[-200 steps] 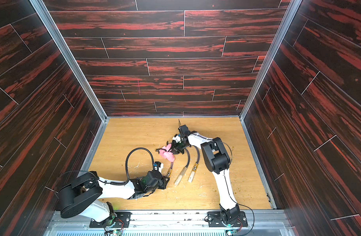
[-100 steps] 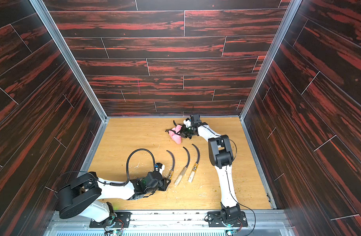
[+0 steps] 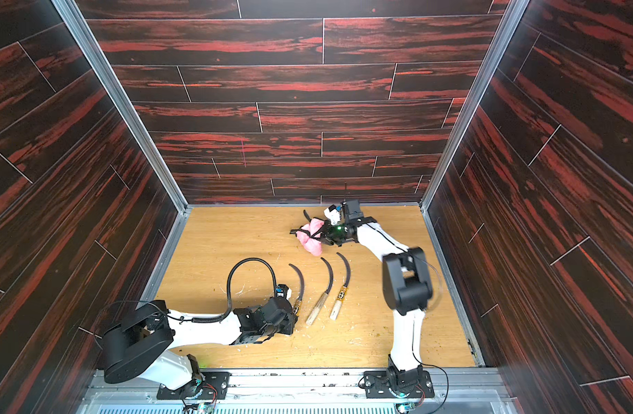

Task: Wipe small sickles with rags
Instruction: Wipe the small sickle.

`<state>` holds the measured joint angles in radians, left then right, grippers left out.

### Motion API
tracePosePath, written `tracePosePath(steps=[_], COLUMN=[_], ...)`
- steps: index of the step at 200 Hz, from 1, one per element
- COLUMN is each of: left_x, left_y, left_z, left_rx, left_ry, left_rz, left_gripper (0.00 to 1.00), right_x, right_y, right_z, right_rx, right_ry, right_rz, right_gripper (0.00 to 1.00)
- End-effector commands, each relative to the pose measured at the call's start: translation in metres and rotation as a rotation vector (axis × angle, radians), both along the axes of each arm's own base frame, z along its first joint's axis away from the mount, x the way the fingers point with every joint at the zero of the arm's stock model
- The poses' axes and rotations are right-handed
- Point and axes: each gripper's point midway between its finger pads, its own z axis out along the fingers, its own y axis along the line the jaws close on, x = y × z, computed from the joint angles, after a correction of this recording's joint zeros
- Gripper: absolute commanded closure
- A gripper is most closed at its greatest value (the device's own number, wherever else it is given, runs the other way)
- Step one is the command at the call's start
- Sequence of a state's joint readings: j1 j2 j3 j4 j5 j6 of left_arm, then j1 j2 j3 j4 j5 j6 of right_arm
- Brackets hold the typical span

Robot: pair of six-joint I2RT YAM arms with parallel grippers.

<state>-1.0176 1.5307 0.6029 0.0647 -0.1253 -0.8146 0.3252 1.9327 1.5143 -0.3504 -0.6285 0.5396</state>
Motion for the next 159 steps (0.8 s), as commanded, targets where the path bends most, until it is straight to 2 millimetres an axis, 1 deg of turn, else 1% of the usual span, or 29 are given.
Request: tracePosePath(steps=[1,15,27,58,83,125,131,140,159], left_x=[-0.014,-0.011,-0.009,-0.003,-0.002,-0.004,-0.004,-0.005,-0.008], left_y=[0.036,0.035,0.033,0.028,0.026,0.023,0.021,0.021,0.022], left_z=[-0.021,-0.017,-0.013,-0.007,-0.008,-0.018,-0.019,-0.020,-0.023], left_rx=[0.200,0.218,0.229,0.250,0.270,0.289,0.287,0.287,0.285], left_ry=[0.062,0.057,0.052,0.050,0.062,0.092,0.096,0.104,0.121], left_rz=[-0.005,-0.013,-0.013,-0.014,-0.020,-0.028,-0.030,-0.031,-0.026], left_gripper=[0.74,0.71,0.69,0.65,0.63,0.62,0.65,0.75,0.90], right_x=[-0.022,-0.032,-0.039,-0.049,-0.055,-0.061,-0.062,-0.063,-0.064], right_y=[-0.011,-0.017,-0.023,-0.035,-0.041,-0.051,-0.052,-0.054,-0.057], right_z=[0.028,0.034,0.035,0.036,0.036,0.033,0.032,0.031,0.030], right_rx=[-0.021,-0.030,-0.039,-0.055,-0.057,-0.062,-0.062,-0.062,-0.059], right_ry=[-0.095,-0.109,-0.115,-0.119,-0.122,-0.119,-0.118,-0.116,-0.118], right_rz=[0.012,0.006,-0.002,-0.020,-0.027,-0.041,-0.043,-0.047,-0.052], right_gripper=[1.00,1.00,1.00,1.00,1.00,1.00,1.00,1.00,1.00])
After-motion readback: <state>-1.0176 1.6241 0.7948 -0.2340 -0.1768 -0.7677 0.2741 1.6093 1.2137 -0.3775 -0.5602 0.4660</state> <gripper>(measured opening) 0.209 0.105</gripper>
